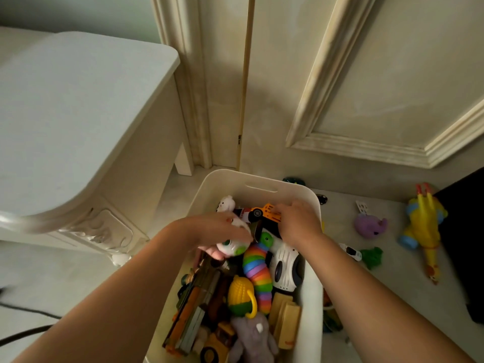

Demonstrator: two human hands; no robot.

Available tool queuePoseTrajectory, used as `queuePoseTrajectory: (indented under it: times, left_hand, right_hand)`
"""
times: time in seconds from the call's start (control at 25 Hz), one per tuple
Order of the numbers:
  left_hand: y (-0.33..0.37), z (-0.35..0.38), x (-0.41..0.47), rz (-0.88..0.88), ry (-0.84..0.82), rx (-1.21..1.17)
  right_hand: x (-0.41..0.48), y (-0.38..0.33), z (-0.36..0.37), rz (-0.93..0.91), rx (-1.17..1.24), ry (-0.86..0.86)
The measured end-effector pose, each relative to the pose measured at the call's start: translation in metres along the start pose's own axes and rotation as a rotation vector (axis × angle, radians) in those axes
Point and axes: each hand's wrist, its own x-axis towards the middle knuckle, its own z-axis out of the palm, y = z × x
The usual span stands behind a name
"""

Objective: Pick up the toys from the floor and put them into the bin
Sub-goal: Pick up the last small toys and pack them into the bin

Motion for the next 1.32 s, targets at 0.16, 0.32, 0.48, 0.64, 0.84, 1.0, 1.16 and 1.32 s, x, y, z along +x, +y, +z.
queuePoseTrajectory:
  times: [0.16, 0.32, 0.48, 0.64, 0.84, 1.0, 1.16, 1.32]
  left_hand:
    - [0.005, 0.016, 0.015, 0.172, 0.437, -0.040]
    - [-0.006, 0.030, 0.035, 0.176, 0.568, 0.045]
    - [-0.013, 0.026, 0.036, 0.123, 0.755, 0.320]
    - [-0.023, 0.042, 0.033, 0.104, 0.741, 0.562]
    - [-0.008, 0.035, 0.034, -0.040, 0.687, 0.649]
    - [0.021, 0.043, 0.027, 0.069, 0.843, 0.635]
    - [0.074, 0.084, 0.021, 0.478, 0.771, 0.434]
    - [0.102, 0.150, 0.035, 0.583, 0.504, 0.436]
  right_hand:
    - [-0.010, -0.004, 0.002, -0.012, -0.085, 0.063]
    - [-0.012, -0.004, 0.001, -0.016, -0.101, 0.058]
    - [-0.017, -0.006, 0.003, 0.004, -0.198, 0.164]
    - [-0.020, -0.007, 0.007, -0.029, -0.244, 0.218]
    - [-0.022, -0.013, 0.001, 0.009, -0.156, 0.111]
    - [-0.027, 0.000, -0.021, -0.055, 0.253, 0.175]
    - [-0.043, 0.061, -0.055, 0.102, 0.699, 0.508]
    - [-0.060, 0.156, -0.028, 0.405, 0.711, 0.166]
